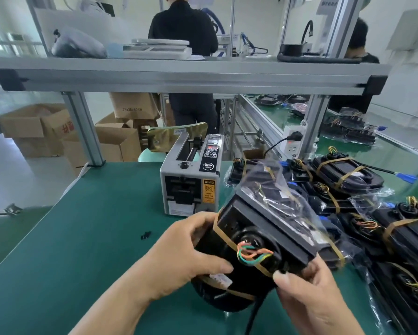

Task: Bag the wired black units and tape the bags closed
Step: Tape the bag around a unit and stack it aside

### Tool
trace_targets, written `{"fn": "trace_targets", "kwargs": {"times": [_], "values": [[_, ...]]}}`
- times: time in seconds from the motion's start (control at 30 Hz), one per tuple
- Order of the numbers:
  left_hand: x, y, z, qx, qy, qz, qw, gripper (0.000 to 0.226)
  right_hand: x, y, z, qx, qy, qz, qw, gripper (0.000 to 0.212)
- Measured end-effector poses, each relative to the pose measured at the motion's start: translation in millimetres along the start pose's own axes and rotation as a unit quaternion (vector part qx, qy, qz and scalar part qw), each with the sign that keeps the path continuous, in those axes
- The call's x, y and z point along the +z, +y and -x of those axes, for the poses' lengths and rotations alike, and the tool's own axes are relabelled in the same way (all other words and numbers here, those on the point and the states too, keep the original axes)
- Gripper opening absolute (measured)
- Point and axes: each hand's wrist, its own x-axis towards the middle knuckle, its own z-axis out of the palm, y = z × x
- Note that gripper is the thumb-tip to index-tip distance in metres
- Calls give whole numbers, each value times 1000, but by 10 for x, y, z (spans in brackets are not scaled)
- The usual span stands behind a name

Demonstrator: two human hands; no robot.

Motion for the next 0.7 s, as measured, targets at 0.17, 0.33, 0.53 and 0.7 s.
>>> {"fn": "trace_targets", "kwargs": {"times": [0.17, 0.33, 0.53, 0.7], "values": [[-205, 88, 18, 59, 72, -201, 975, 61, -299, -388, -167, -16, -84, 128, 988, 88], [-126, 190, -65, 93, 28, -381, 920, 58, -71, -393, -370, 21, -143, 331, 933, 57], [-101, 127, -76, 74, 39, -423, 902, 62, 34, -251, -338, 0, -92, 349, 933, 20], [-55, 32, -84, 47, 18, -437, 898, 68, 20, -143, -332, 0, -39, 366, 930, 33]]}}
